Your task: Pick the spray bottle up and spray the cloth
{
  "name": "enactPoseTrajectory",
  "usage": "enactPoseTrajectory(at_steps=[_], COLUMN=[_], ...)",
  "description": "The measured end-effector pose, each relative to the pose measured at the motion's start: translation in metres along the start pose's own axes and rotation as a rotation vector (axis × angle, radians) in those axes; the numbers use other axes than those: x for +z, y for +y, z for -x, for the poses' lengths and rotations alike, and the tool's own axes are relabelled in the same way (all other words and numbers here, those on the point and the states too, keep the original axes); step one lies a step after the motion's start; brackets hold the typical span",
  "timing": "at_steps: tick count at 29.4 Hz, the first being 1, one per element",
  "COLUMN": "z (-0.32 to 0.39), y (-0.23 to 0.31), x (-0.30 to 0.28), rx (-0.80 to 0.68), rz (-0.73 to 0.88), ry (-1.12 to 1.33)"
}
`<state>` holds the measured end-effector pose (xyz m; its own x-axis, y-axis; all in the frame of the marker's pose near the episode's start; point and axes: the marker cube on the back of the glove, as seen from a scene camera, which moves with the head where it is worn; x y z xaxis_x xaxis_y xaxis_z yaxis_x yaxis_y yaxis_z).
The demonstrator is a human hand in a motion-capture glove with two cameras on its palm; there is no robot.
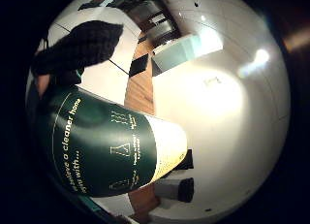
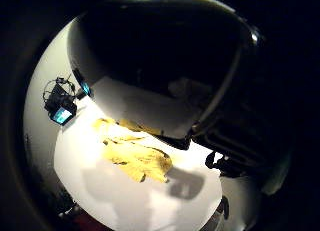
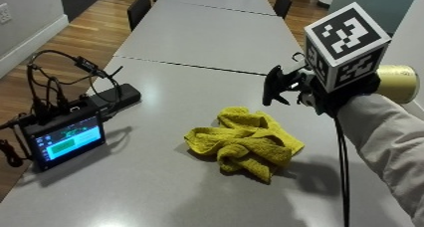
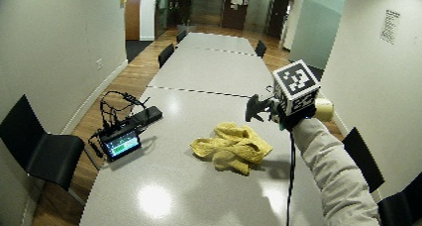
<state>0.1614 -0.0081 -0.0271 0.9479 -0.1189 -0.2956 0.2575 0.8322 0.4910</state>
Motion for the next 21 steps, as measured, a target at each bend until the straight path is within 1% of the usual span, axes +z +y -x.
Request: enactPoseTrajectory(at_steps=[4, 7, 10, 11, 13, 15, 17, 19, 21], z=[0.004, 0.004, -0.007, -0.012, -0.024, -0.036, -0.048, -0.056, -0.054], y=[0.001, 0.003, 0.002, 0.002, 0.005, 0.013, 0.023, 0.031, 0.036], x=[0.002, 0.000, -0.002, -0.004, -0.015, -0.033, -0.052, -0.068, -0.087], rx=[0.028, 0.091, 0.158, 0.189, 0.280, 0.385, 0.457, 0.477, 0.456], rz=[0.004, -0.007, -0.058, -0.089, -0.163, -0.234, -0.298, -0.357, -0.394], ry=[-0.067, -0.193, -0.348, -0.439, -0.701, -0.982, -1.189, -1.324, -1.426])
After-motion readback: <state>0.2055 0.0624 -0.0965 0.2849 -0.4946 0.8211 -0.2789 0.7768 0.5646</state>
